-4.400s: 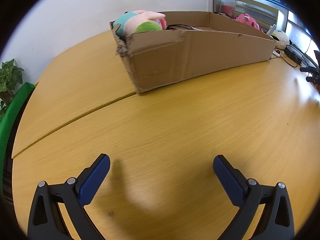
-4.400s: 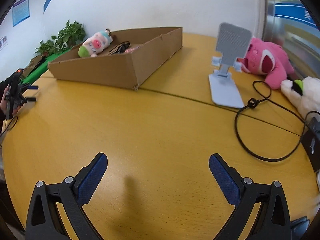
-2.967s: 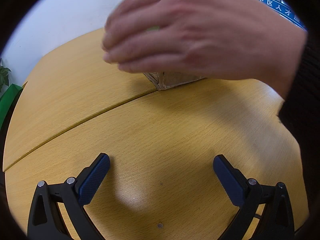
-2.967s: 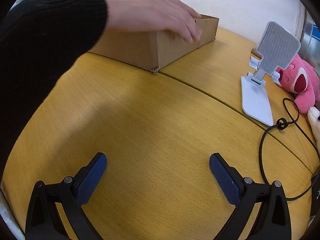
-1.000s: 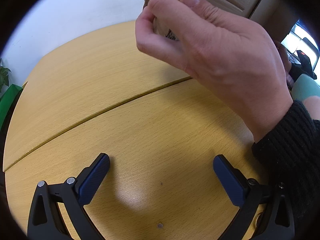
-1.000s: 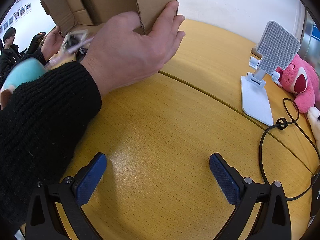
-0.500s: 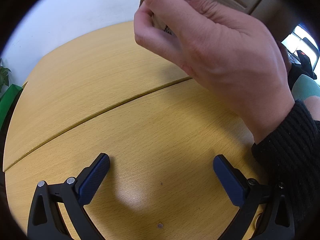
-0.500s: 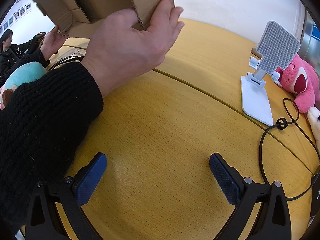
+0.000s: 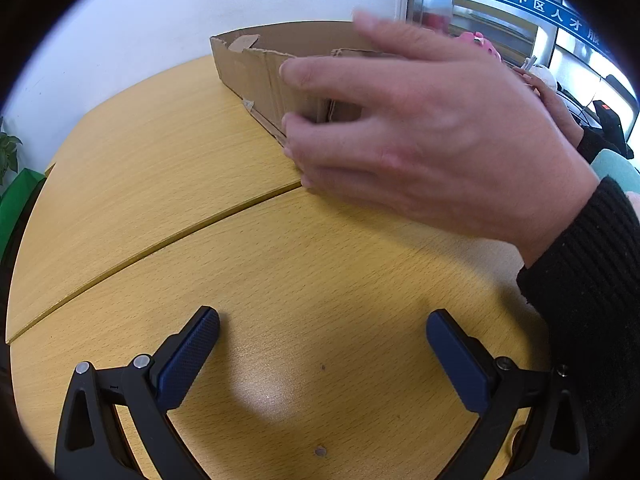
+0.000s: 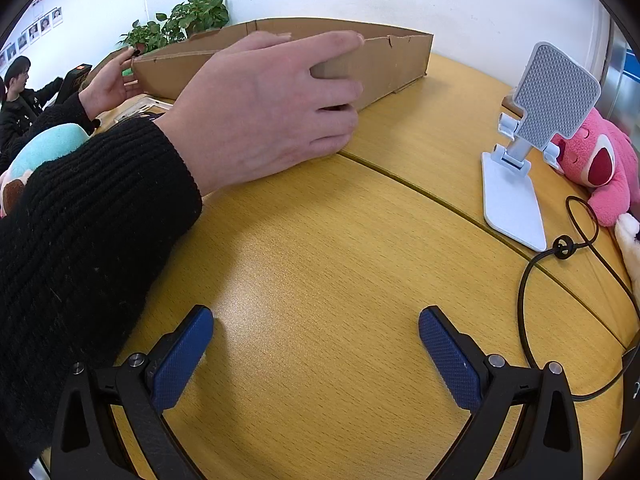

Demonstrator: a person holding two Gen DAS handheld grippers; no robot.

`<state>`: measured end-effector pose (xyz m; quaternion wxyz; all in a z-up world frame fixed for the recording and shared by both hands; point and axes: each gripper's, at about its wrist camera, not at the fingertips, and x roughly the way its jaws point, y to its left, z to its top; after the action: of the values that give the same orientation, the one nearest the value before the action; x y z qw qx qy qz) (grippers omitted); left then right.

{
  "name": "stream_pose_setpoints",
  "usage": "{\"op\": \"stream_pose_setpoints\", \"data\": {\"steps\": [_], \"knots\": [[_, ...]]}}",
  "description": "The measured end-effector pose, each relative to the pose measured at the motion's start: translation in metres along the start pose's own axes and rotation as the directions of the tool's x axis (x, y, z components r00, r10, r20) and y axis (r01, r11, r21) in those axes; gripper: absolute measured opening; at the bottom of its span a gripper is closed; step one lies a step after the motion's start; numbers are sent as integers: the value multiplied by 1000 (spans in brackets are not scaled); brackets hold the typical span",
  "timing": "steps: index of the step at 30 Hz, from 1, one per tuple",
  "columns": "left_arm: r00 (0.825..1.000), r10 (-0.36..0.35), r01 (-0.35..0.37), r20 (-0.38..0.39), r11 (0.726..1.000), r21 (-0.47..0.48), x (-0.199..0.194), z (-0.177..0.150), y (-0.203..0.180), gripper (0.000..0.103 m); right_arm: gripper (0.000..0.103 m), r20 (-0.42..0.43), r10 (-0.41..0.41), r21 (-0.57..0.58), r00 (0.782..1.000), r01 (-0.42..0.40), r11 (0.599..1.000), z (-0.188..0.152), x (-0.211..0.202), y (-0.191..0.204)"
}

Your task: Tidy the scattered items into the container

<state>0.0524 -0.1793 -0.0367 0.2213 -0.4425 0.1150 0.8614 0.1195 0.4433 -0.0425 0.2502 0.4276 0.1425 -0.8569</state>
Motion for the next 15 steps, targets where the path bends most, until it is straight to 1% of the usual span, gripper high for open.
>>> {"op": "stream_pose_setpoints", "data": {"steps": [2, 15], "knots": [[1000, 0, 0, 0, 1000, 0, 0, 2, 2, 103, 103, -1, 0, 0, 1000, 0, 1000, 4, 4, -2], [1000, 1, -1, 0, 1000, -1, -1, 2, 1, 103, 103, -1, 0, 0, 1000, 0, 1000, 4, 4, -2]]}}
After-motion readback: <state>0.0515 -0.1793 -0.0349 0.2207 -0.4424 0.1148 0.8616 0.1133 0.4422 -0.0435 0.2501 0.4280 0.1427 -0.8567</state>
